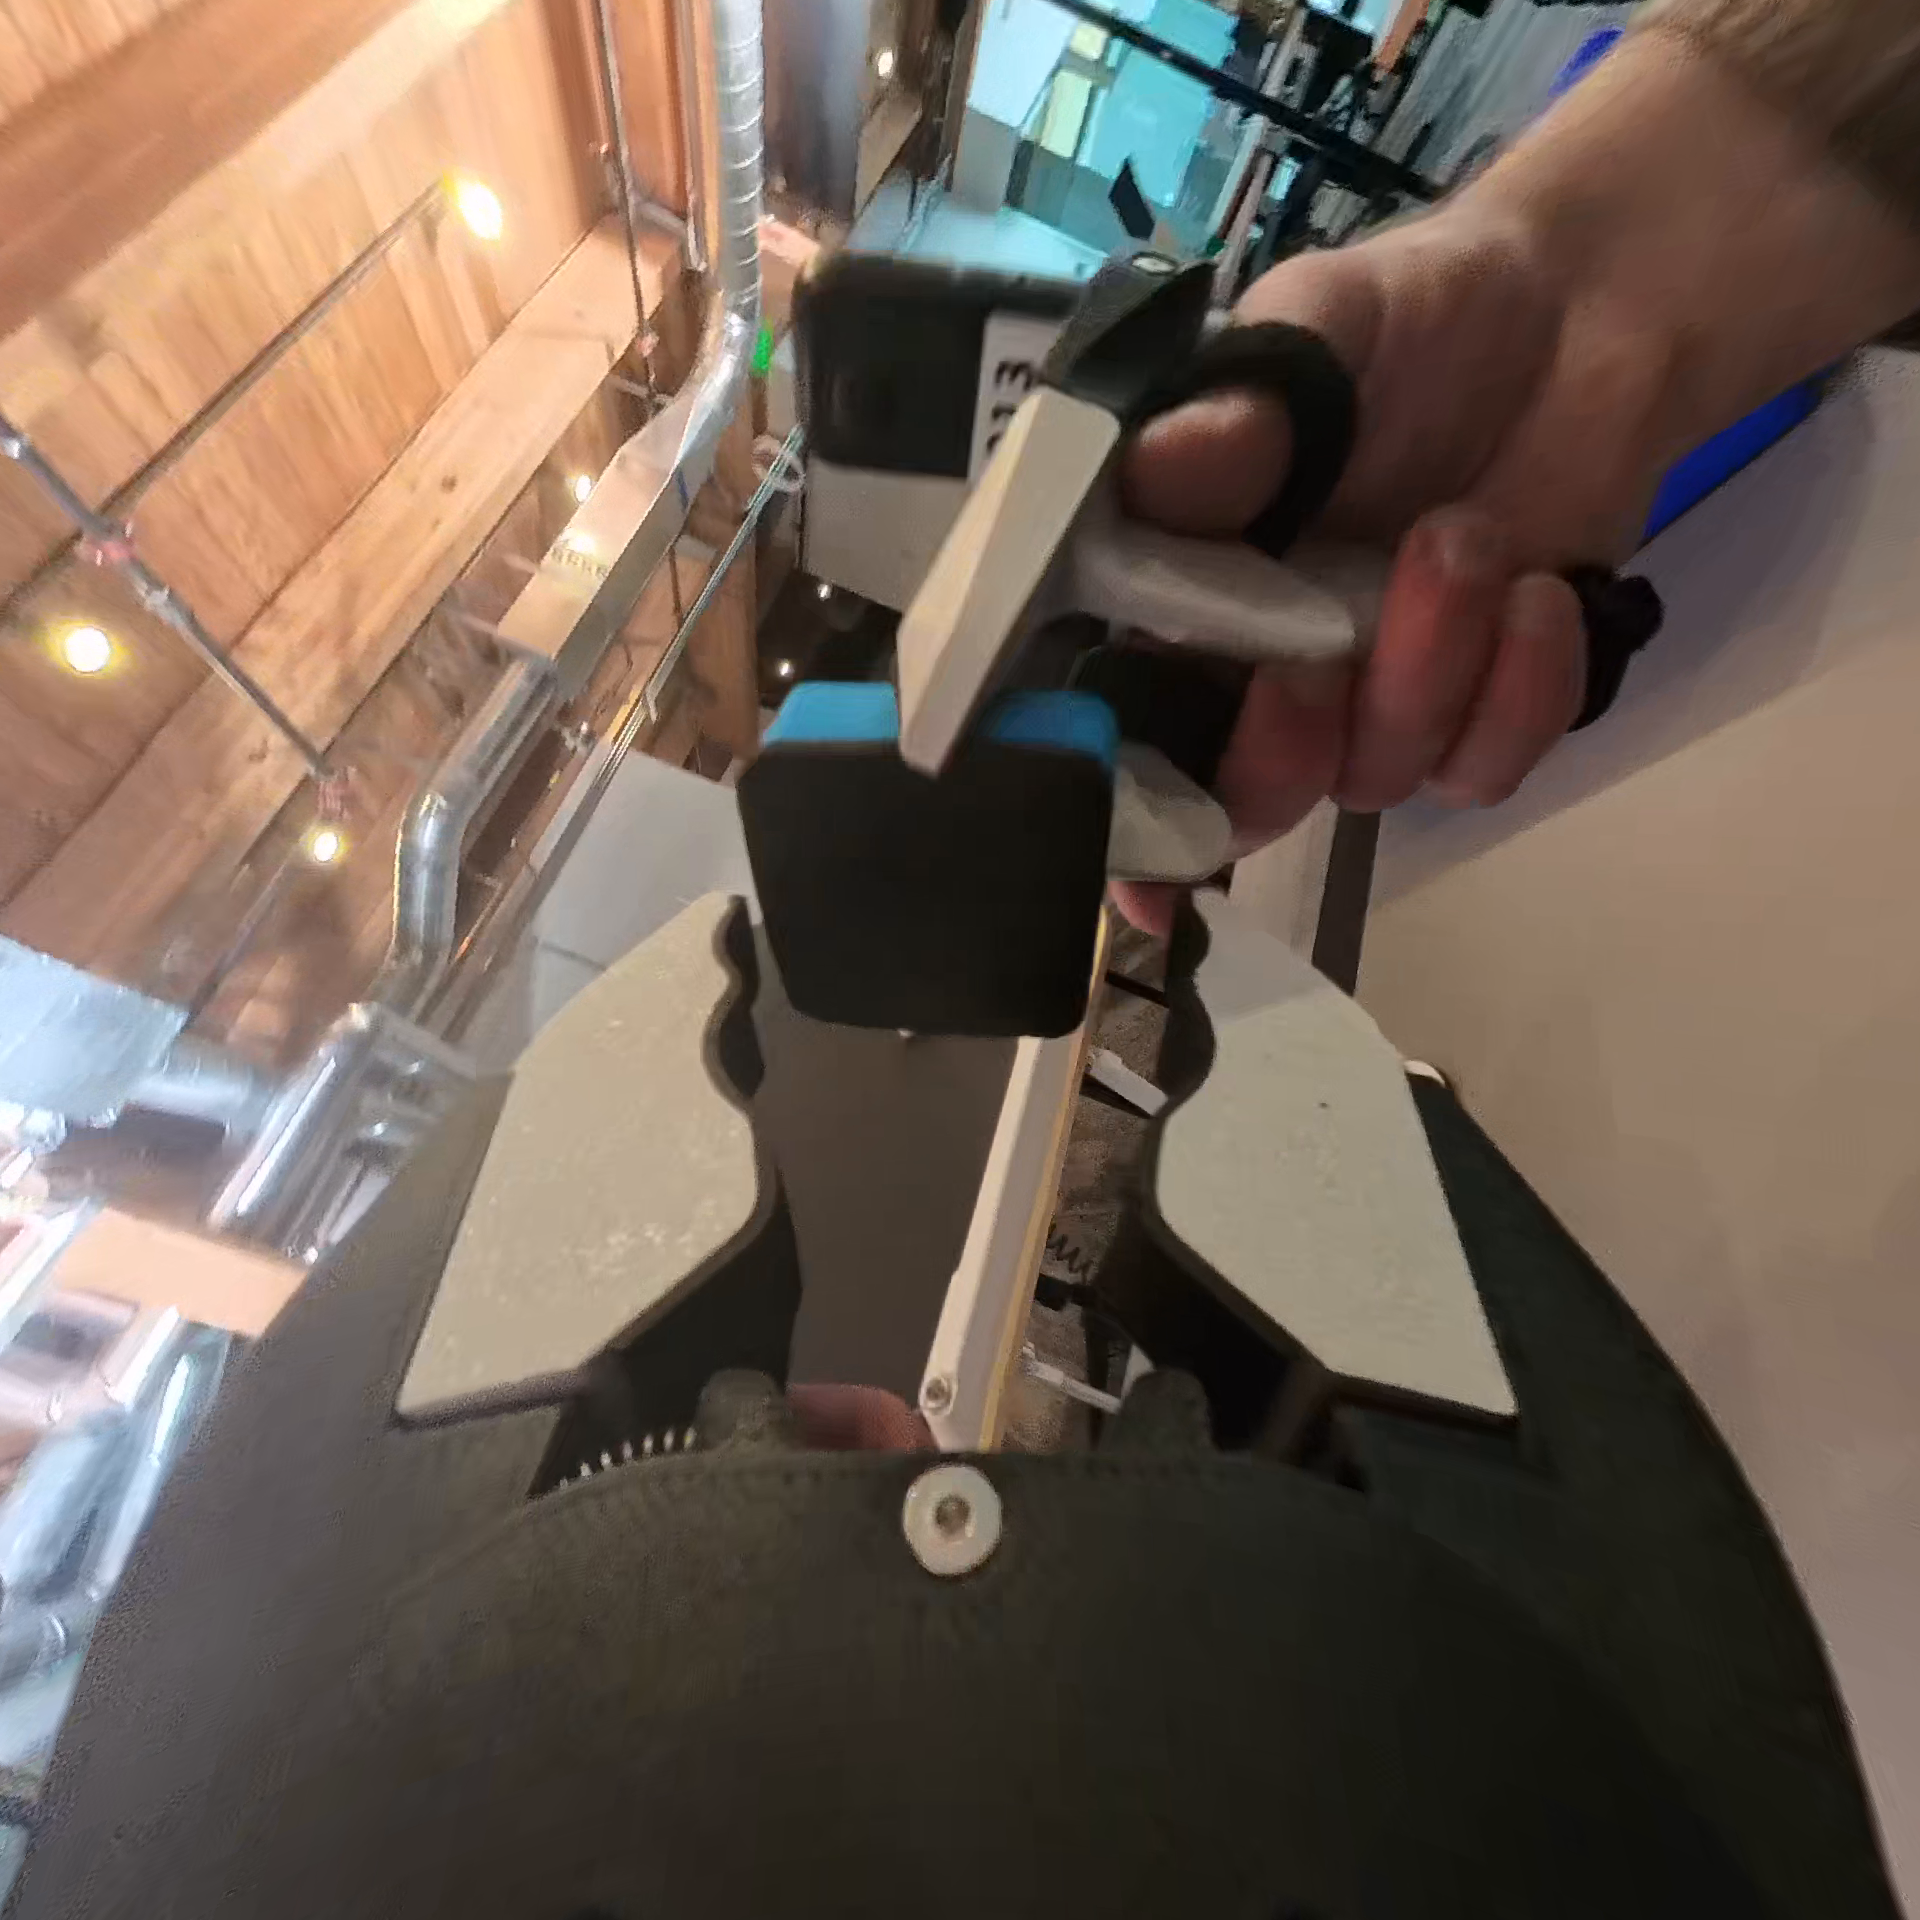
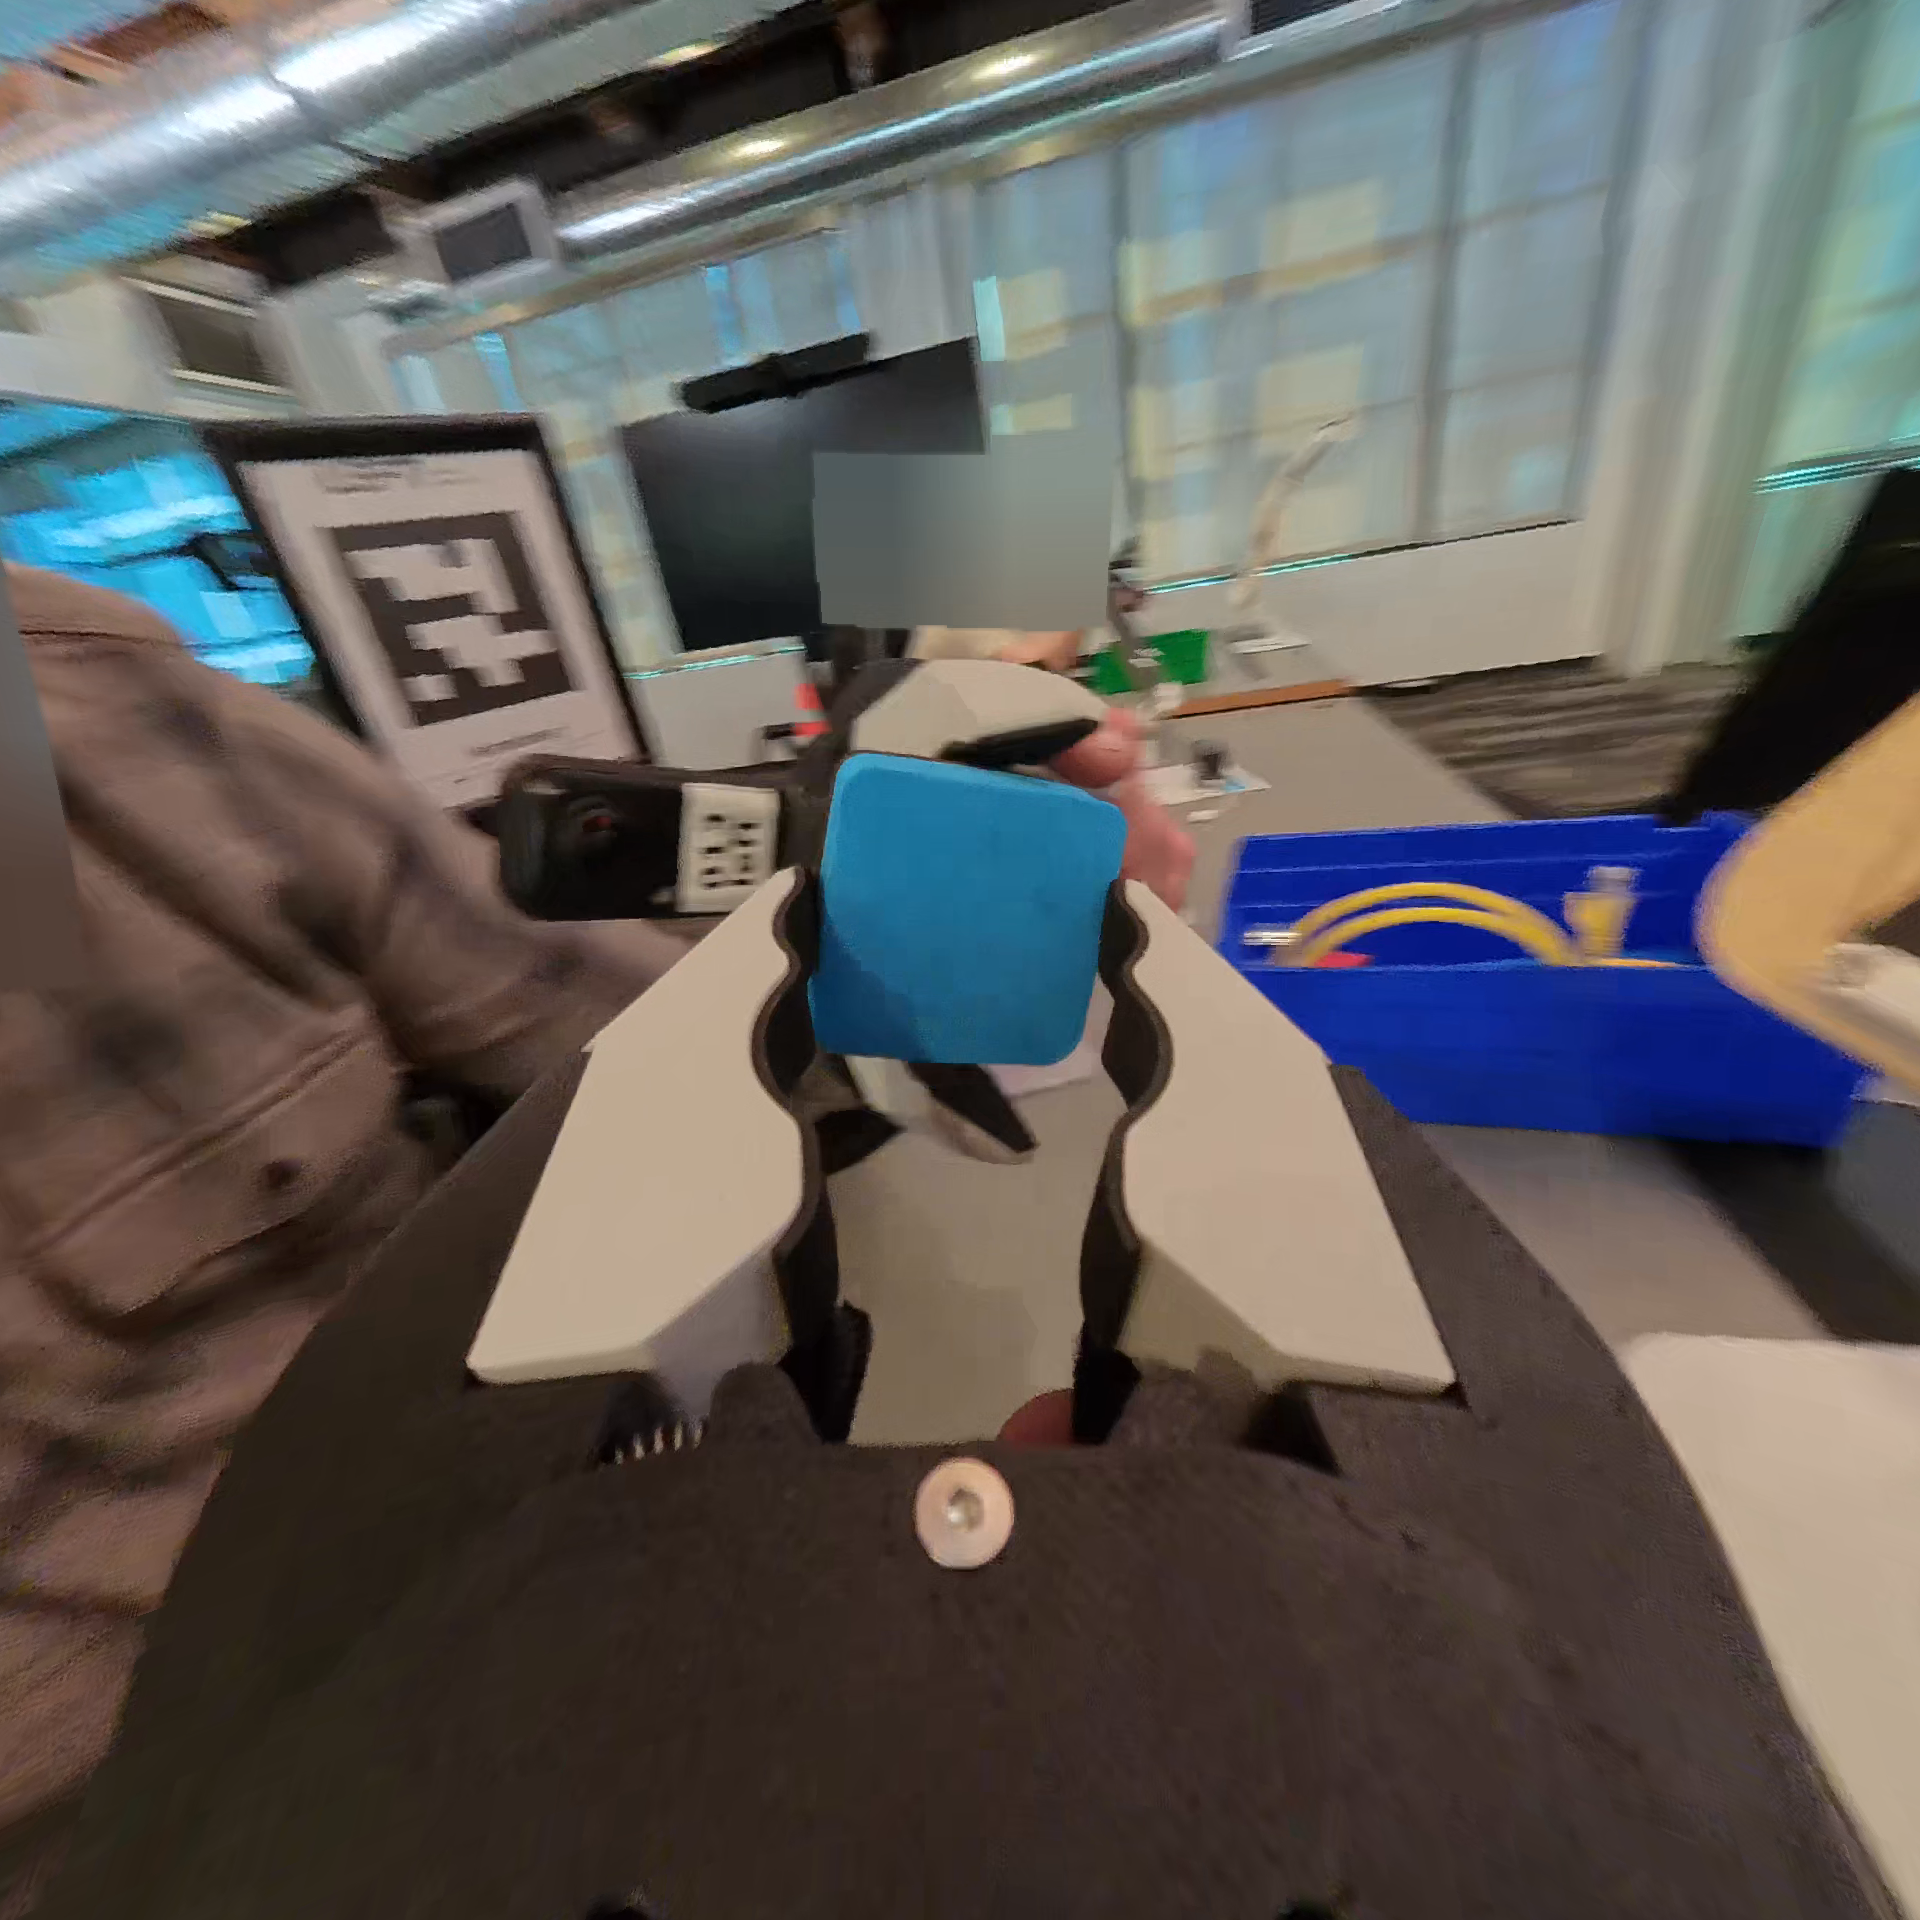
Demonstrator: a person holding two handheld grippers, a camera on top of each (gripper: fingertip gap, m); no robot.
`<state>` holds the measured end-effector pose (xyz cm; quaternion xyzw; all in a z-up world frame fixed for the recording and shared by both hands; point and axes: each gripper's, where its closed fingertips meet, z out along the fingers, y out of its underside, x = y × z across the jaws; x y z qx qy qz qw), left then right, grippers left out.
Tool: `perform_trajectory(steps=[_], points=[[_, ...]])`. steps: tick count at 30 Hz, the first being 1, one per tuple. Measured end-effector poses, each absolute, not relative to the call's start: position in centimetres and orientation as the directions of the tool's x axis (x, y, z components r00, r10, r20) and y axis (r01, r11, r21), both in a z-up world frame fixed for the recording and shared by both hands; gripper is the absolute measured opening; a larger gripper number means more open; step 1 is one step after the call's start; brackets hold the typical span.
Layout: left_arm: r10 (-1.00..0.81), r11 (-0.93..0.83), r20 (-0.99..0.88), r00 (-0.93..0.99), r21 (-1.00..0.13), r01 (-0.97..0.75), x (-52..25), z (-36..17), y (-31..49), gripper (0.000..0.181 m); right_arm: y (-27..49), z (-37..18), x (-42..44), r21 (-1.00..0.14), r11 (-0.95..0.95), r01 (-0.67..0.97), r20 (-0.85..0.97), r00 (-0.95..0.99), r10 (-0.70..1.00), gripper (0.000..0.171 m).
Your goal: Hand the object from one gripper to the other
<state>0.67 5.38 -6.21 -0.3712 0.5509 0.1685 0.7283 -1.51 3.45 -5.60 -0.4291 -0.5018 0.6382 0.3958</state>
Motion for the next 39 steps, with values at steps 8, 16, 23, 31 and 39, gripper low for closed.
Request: perform_trajectory(steps=[8,16,23,31,39], points=[[-0.168,0.516,-0.825,0.54,-0.54,-0.665,-1.0,-5.3,8.2,0.067,9.3,-3.4,-1.2,-0.979,0.152,-0.133,0.115,0.251,0.961,0.052],[-0.083,0.495,-0.736,0.672,-0.615,-0.613,-1.3,-4.4,8.5,0.055,7.9,-4.0,-3.2,-0.975,0.107,-0.196,0.063,0.218,0.974,0.052],[-0.048,0.52,-0.747,0.663,-0.585,-0.622,-1.3,-4.4,8.1,0.041,7.5,-3.8,-3.3,-0.969,0.101,-0.225,0.055,0.203,0.978,0.052],[-0.066,0.583,-0.799,0.597,-0.517,-0.627,-1.1,-4.4,7.5,0.037,6.7,-3.9,-2.7,-0.965,0.091,-0.246,0.069,0.096,0.993,0.053],[-0.067,0.601,-0.886,0.46,-0.404,-0.69,-1.0,-4.9,6.9,0.031,6.1,-5.0,-1.8,-0.99,0.053,-0.127,0.058,-0.037,0.998,0.052]])
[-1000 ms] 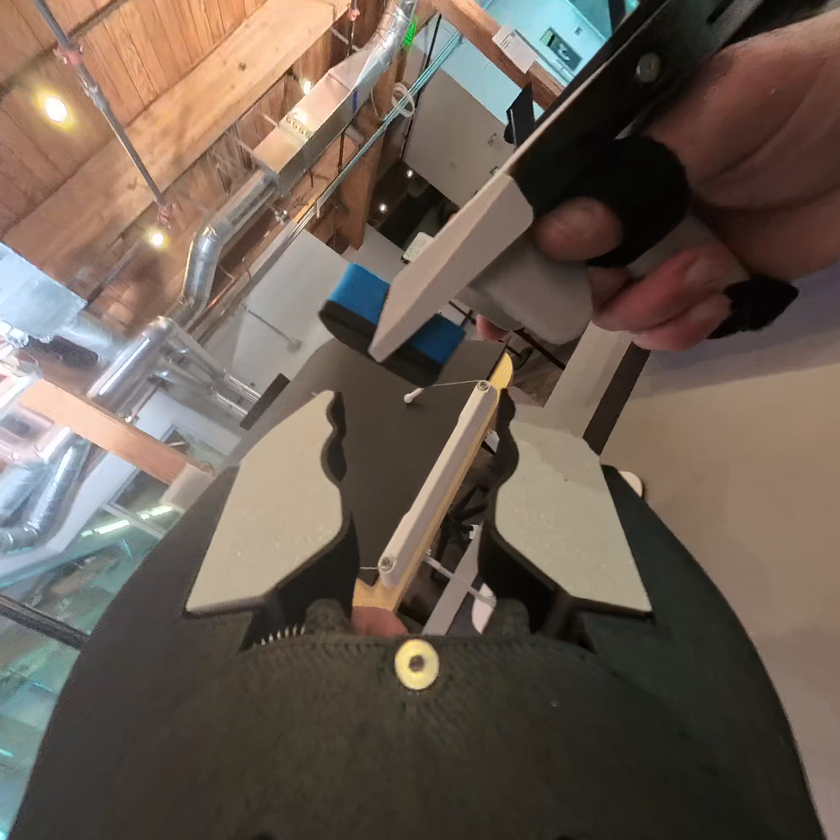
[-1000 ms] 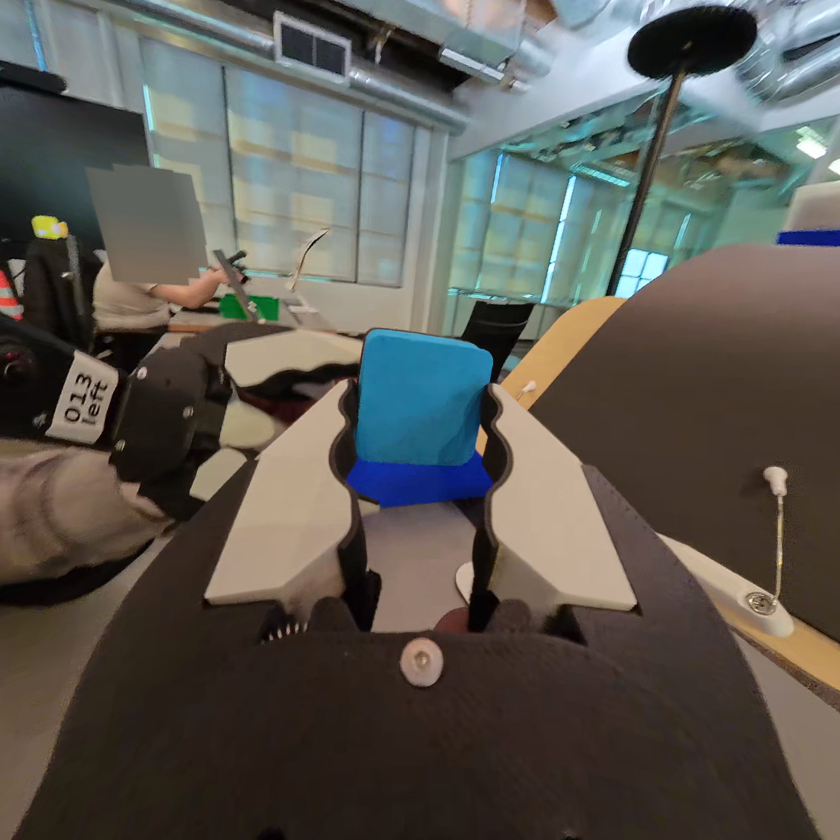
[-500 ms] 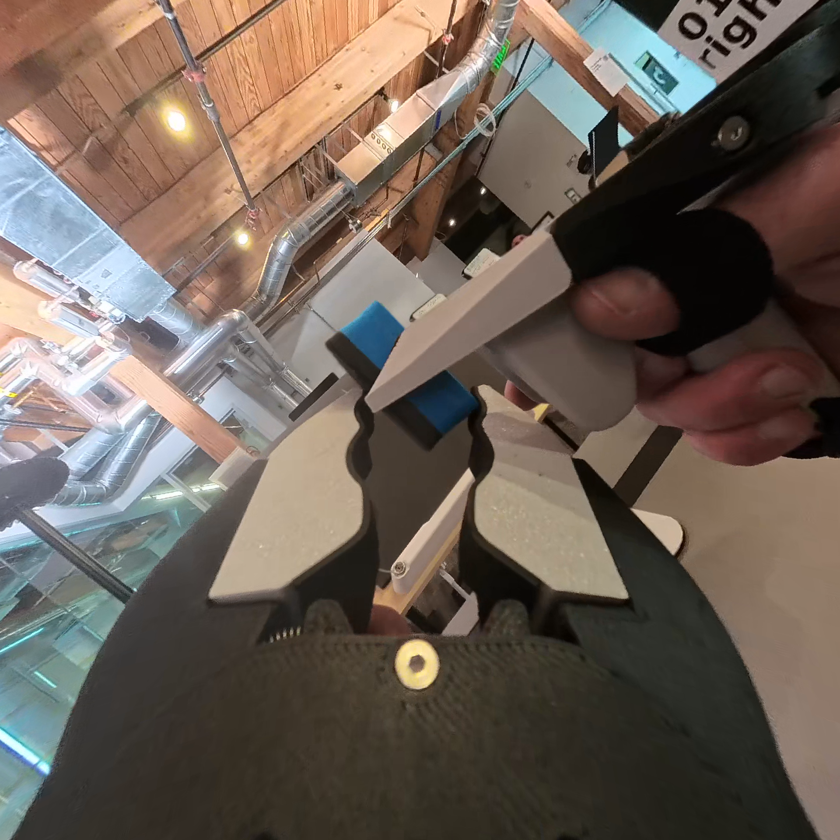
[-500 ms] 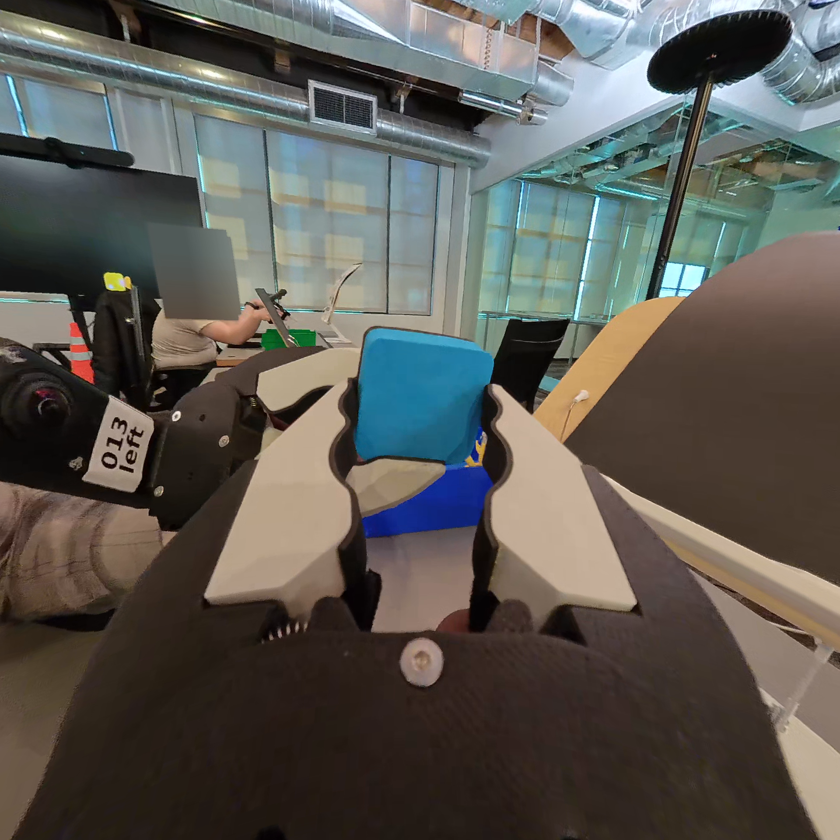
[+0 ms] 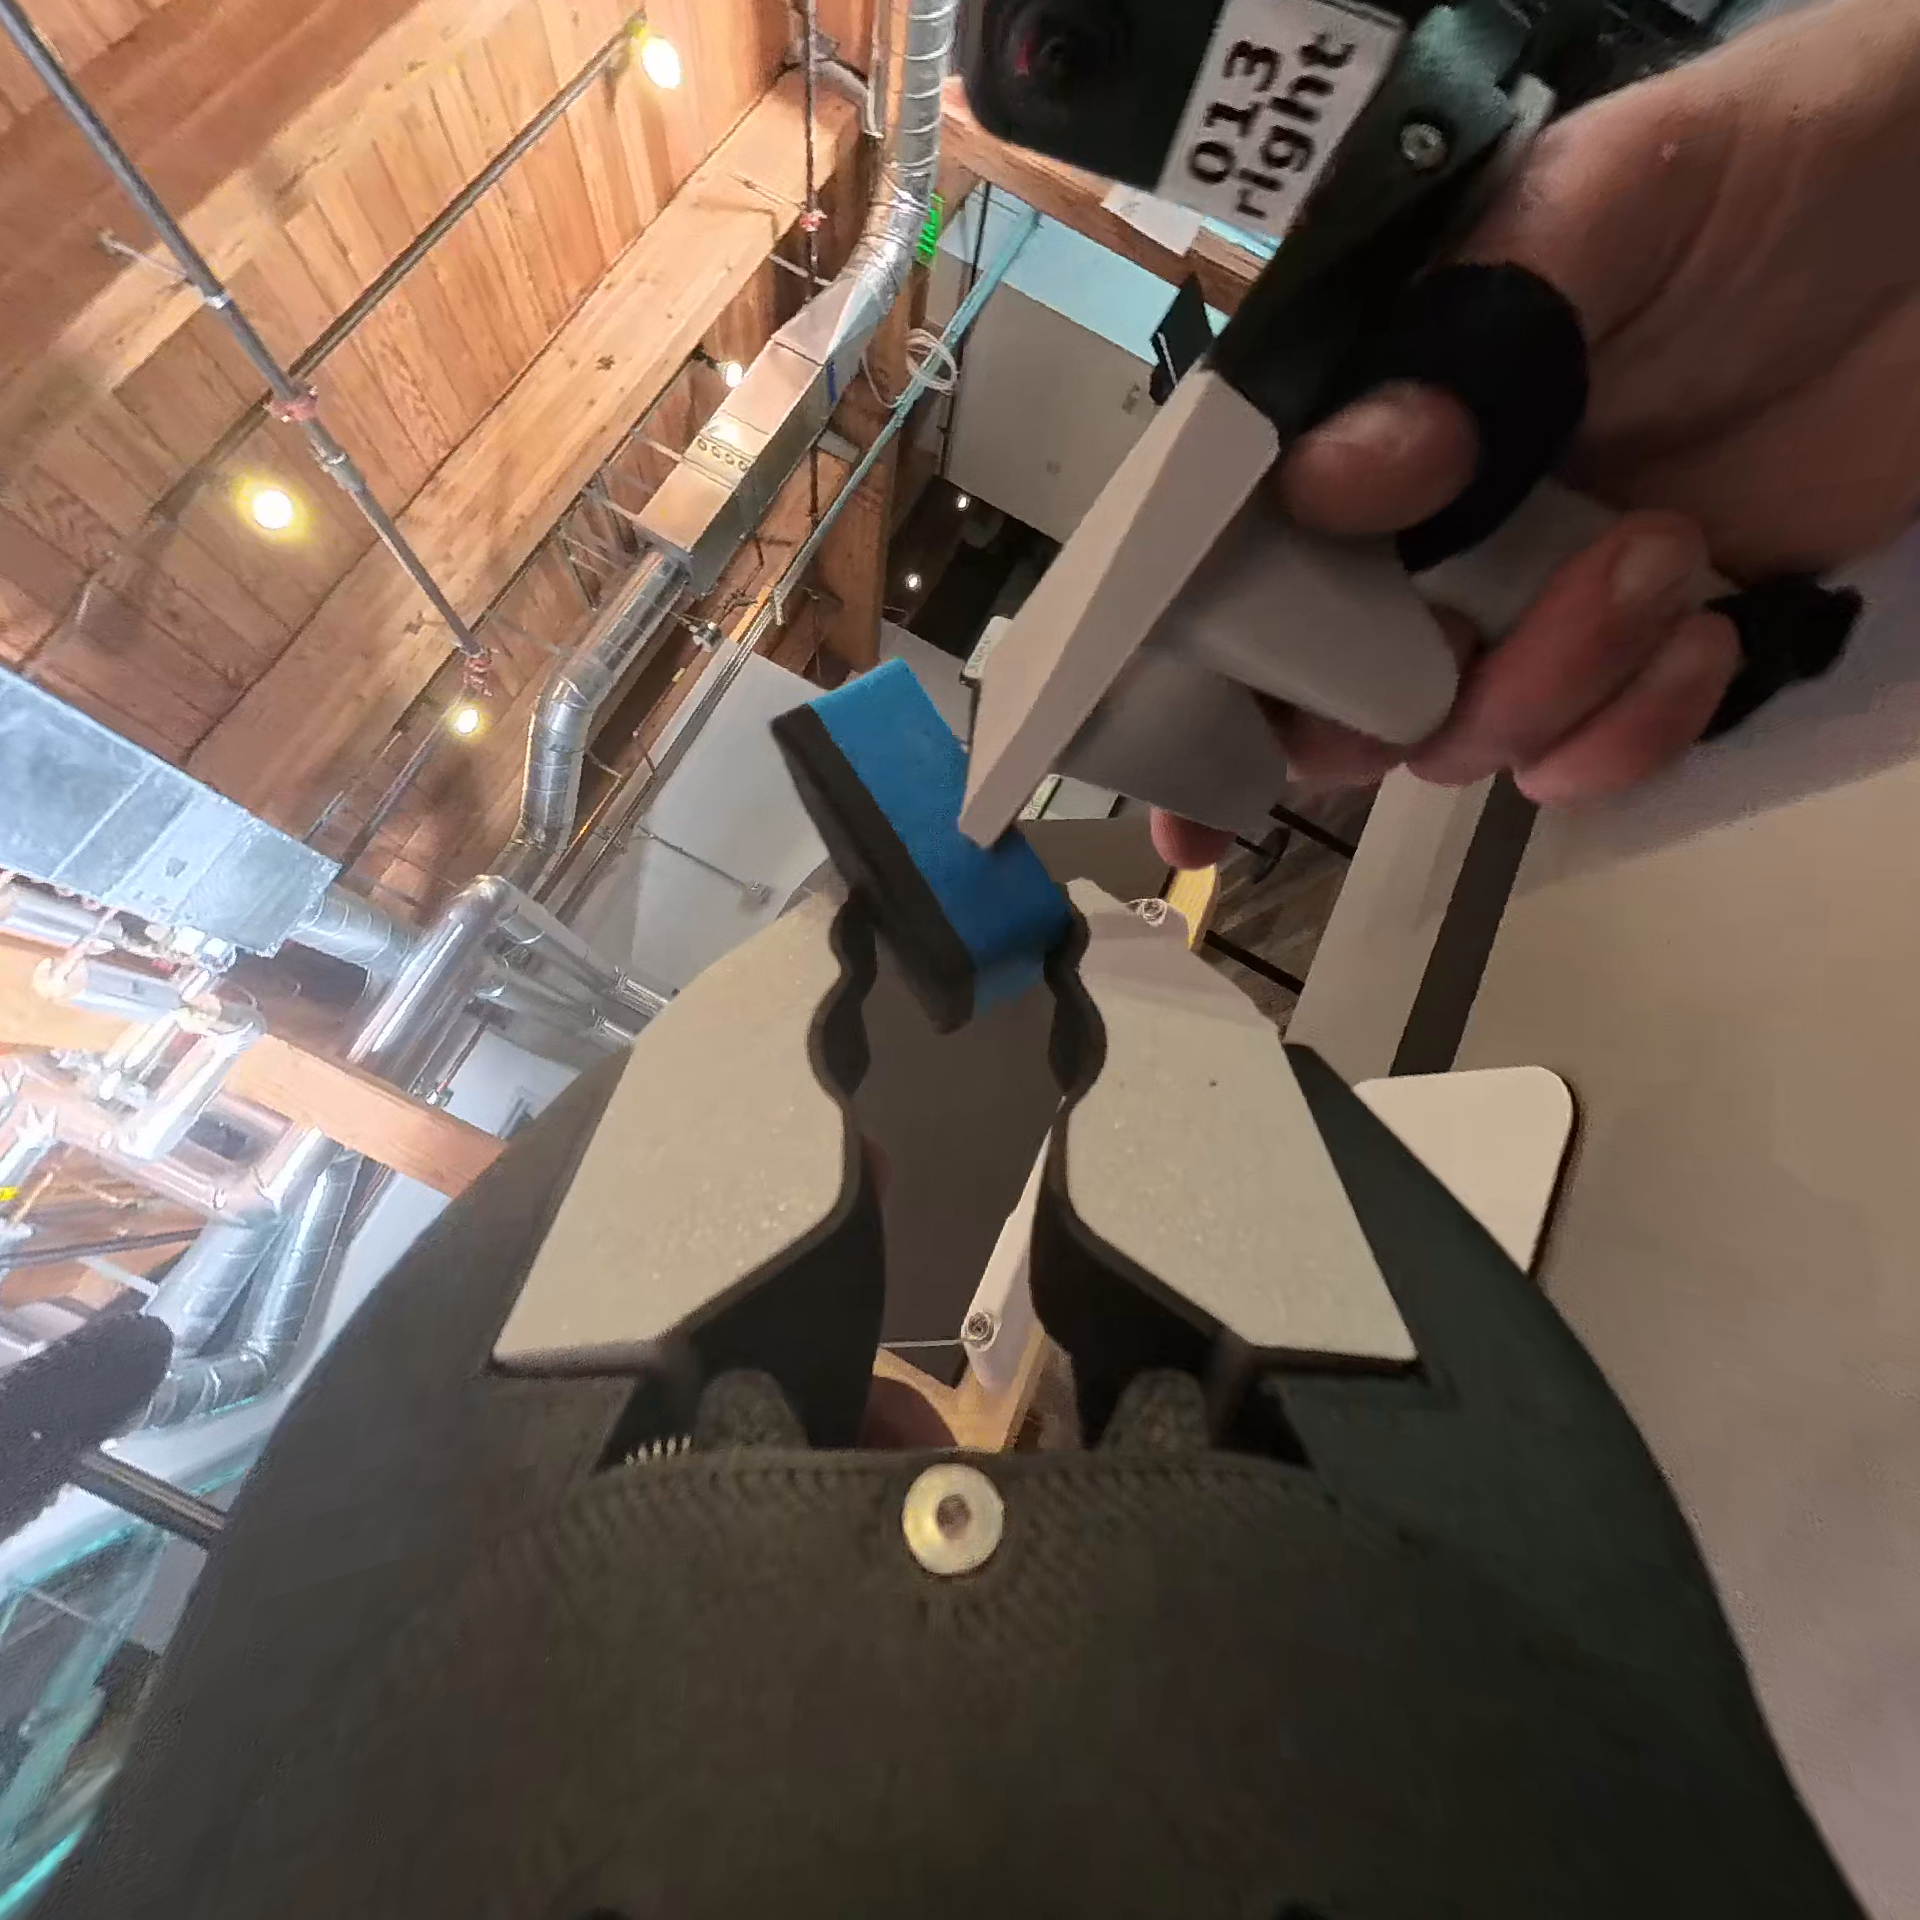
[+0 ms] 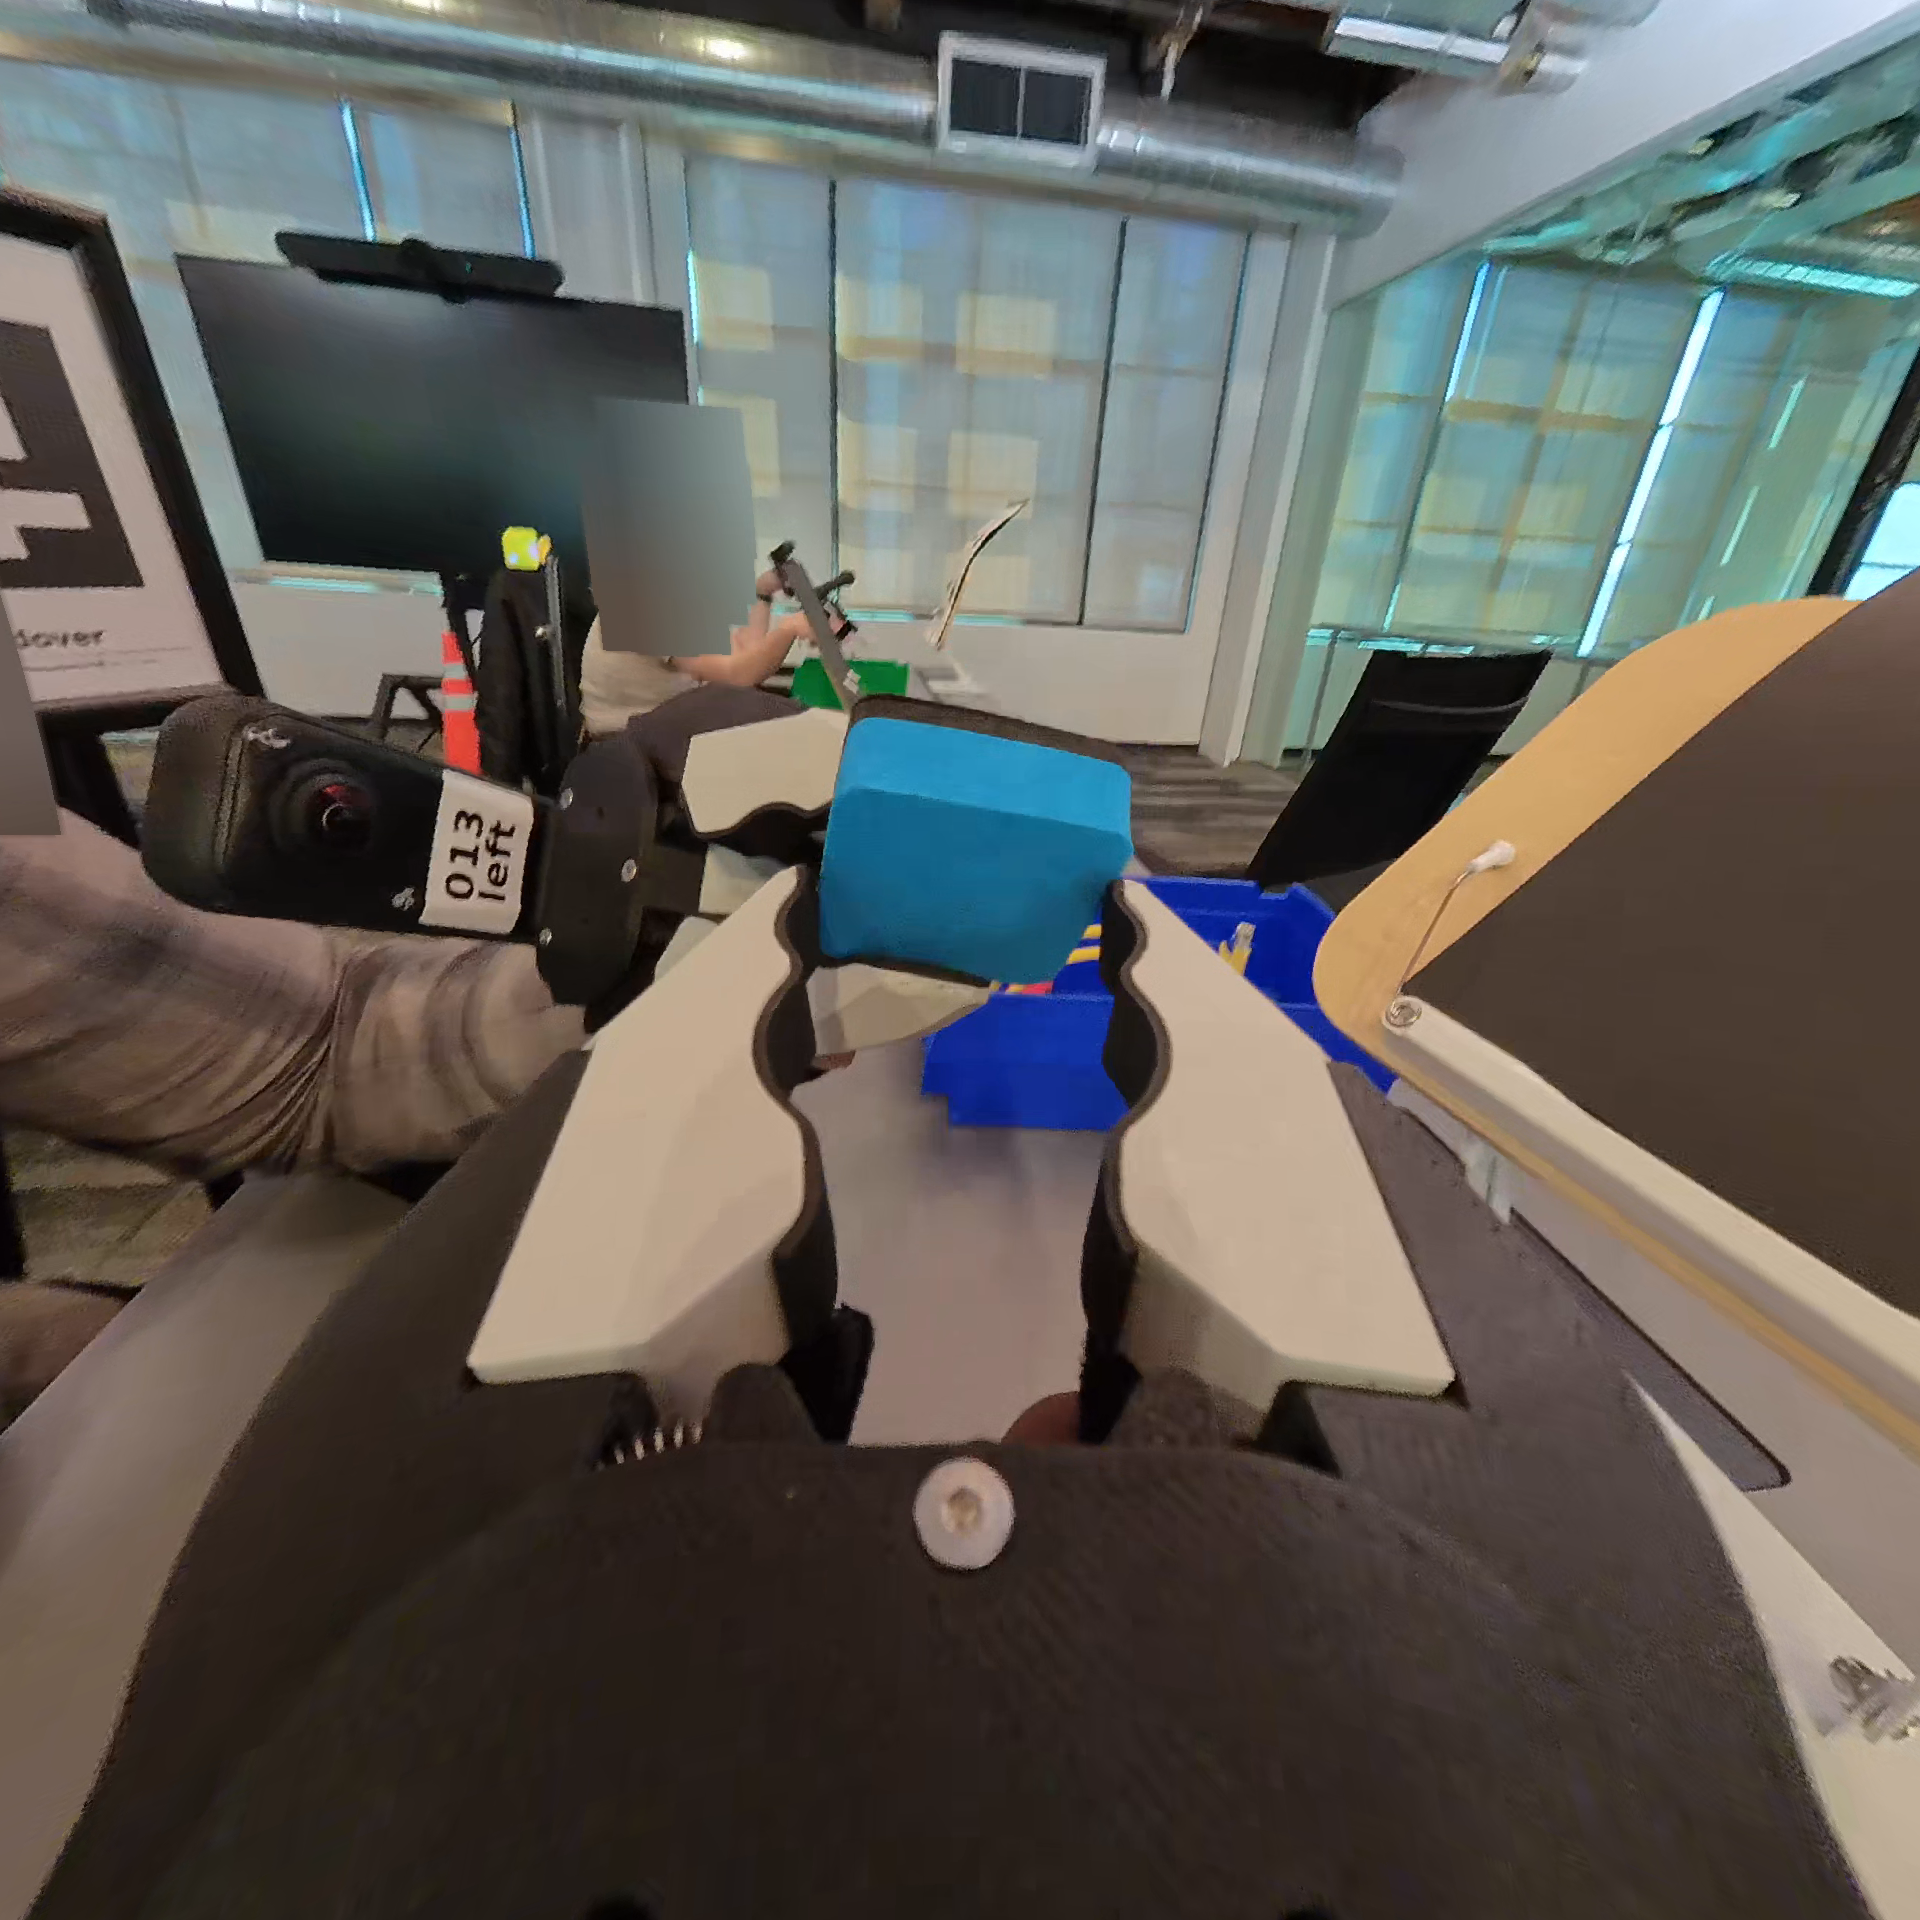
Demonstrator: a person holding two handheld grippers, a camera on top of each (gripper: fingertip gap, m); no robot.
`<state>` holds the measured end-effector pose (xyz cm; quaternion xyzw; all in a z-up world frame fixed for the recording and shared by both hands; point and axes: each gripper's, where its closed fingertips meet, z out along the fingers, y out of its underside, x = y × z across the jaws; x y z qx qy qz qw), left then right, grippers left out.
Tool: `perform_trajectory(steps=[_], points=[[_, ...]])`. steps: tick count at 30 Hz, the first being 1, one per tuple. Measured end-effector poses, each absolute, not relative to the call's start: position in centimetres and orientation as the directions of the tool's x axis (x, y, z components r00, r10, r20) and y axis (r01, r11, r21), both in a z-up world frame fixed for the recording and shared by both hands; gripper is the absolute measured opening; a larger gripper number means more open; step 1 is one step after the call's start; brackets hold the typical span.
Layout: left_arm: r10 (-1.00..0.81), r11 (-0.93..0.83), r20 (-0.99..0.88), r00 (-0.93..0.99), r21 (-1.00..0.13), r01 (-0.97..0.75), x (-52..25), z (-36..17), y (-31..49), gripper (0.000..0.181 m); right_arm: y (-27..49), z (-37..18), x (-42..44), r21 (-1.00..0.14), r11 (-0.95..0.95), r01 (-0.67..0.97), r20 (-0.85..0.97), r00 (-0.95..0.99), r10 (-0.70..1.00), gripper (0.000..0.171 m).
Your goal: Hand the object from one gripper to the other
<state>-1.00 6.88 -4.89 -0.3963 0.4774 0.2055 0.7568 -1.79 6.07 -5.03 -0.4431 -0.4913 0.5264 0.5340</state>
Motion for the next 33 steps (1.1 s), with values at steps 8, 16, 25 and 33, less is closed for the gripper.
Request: perform_trajectory(steps=[8,16,25,33], points=[[-0.048,0.566,-0.953,0.3,-0.273,-0.778,-0.9,-5.9,6.7,0.03,5.6,-6.6,-0.8,-0.996,0.079,0.042,0.075,-0.089,0.993,0.064],[-0.146,0.558,-0.986,0.076,-0.145,-0.817,0.1,-9.4,6.3,0.03,4.9,-8.1,0.4,-0.976,0.114,0.185,0.091,-0.128,0.988,0.073],[-0.152,0.566,-0.988,0.043,-0.123,-0.815,0.8,-10.3,6.2,0.03,5.7,-10.2,0.5,-0.953,0.106,0.284,0.078,-0.109,0.991,0.068],[-0.144,0.556,-0.989,0.03,-0.106,-0.824,0.8,-10.7,6.5,0.03,6.1,-10.4,0.1,-0.958,0.093,0.271,0.066,-0.106,0.992,0.055]])
